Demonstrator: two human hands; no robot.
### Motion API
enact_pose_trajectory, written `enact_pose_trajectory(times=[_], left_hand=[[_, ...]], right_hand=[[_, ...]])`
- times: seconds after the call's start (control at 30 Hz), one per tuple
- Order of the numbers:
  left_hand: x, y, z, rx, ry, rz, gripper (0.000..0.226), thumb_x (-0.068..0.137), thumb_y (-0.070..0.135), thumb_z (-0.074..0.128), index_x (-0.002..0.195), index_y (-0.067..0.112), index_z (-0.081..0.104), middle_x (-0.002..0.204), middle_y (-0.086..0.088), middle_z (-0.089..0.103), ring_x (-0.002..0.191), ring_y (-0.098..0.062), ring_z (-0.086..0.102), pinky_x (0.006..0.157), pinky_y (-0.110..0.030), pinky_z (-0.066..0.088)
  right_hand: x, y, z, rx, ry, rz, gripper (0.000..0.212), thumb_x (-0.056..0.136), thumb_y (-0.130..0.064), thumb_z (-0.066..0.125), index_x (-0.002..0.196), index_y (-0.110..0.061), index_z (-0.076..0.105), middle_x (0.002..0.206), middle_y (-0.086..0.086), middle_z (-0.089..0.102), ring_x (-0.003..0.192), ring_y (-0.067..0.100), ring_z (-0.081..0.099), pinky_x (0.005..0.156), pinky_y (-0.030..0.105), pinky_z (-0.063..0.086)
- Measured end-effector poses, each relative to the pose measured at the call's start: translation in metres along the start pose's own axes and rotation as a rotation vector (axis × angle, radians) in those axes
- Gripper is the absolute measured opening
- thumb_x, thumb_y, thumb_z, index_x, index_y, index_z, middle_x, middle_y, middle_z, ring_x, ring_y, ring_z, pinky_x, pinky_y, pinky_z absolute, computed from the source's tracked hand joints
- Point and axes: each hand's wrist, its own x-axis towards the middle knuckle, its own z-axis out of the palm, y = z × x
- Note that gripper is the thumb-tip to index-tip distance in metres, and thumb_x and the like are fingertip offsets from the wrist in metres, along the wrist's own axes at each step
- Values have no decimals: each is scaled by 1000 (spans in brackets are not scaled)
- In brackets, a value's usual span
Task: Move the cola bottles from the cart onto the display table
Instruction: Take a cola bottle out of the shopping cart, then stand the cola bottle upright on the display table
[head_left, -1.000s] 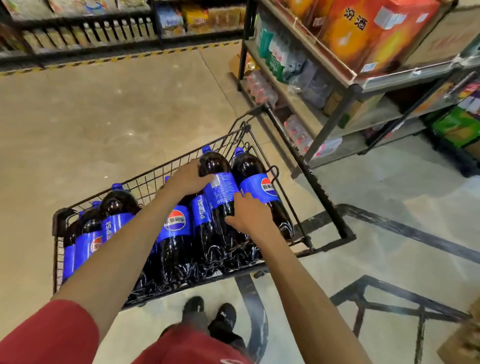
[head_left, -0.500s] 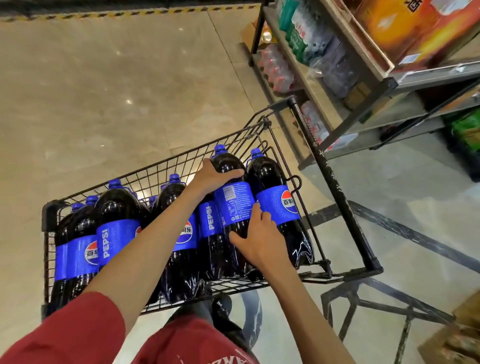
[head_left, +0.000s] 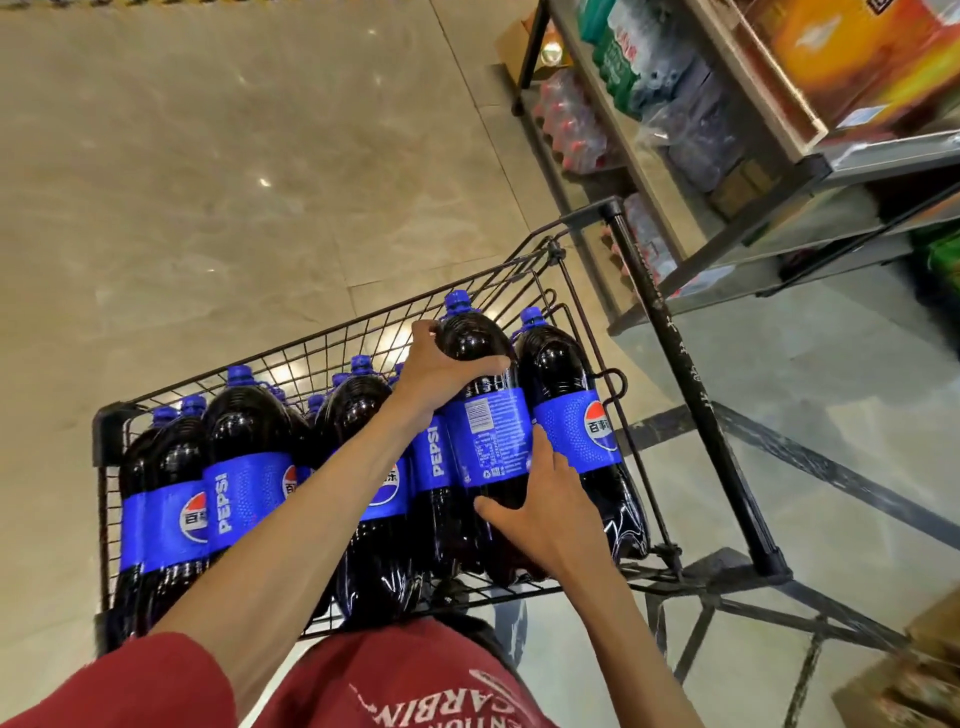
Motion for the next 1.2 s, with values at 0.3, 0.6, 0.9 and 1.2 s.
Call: enact_pose_trajectory(times=[0.3,0.6,0.9,1.2], left_hand=[[-38,-2,3,-10,55,188,98,49,48,94,126,40,34,125,9,59,113,-10,61,102,-43,51],[-74,-1,6,4,93,338,92,63,18,97,129,38,37,117,15,61,108,-3,65,97,-29,51],[-109,5,23,63,226,441,98,47,42,94,129,35,41,125,12,62,109,-2,66,95,-24,52],[-164,-2,18,6,444,512,95,60,4,95,137,15,41,120,7,63,102,6,65,86,-11,48]], right_hand=[[1,25,-7,347,-55,-125,95,76,-50,83,151,-32,29,130,-27,53,114,-11,55,97,16,47],[-1,46,0,530,-143,-185,88,70,-35,91,136,-41,32,123,-21,61,102,-13,61,86,12,50],[6,58,-5,539,-160,-319,83,62,-34,95,123,-27,39,110,-16,63,93,-8,61,73,13,48],[-13,58,-4,578,-221,-494,89,57,-32,97,124,-29,39,117,-17,60,99,-6,62,80,13,49]])
